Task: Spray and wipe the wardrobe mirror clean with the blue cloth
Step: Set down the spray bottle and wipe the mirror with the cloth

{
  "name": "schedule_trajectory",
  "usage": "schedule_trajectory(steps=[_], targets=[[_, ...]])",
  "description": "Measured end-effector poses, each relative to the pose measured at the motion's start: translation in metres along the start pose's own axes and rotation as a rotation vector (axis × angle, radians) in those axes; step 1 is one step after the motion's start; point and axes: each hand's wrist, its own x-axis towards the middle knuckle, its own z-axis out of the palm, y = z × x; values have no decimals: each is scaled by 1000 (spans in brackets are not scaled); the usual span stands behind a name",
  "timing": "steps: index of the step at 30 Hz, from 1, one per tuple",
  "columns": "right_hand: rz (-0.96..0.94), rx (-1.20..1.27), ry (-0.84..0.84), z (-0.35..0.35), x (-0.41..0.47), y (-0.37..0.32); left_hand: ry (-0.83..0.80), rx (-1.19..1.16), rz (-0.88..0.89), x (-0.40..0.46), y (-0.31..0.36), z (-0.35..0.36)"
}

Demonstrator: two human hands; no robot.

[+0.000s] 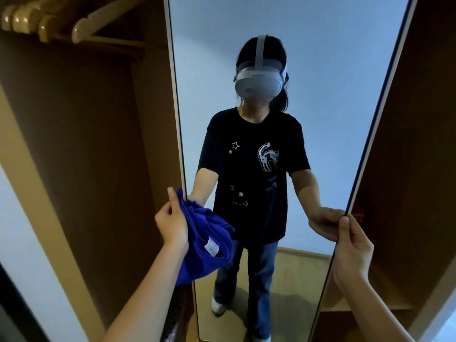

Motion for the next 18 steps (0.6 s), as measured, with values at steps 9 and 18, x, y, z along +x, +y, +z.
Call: schedule_trajectory(steps=[9,18], targets=[[5,28,22,5,5,3,-320,102,9,-20,-5,-34],[-17,38,16,4,5,7,-515,12,-330,-29,-3,-56]])
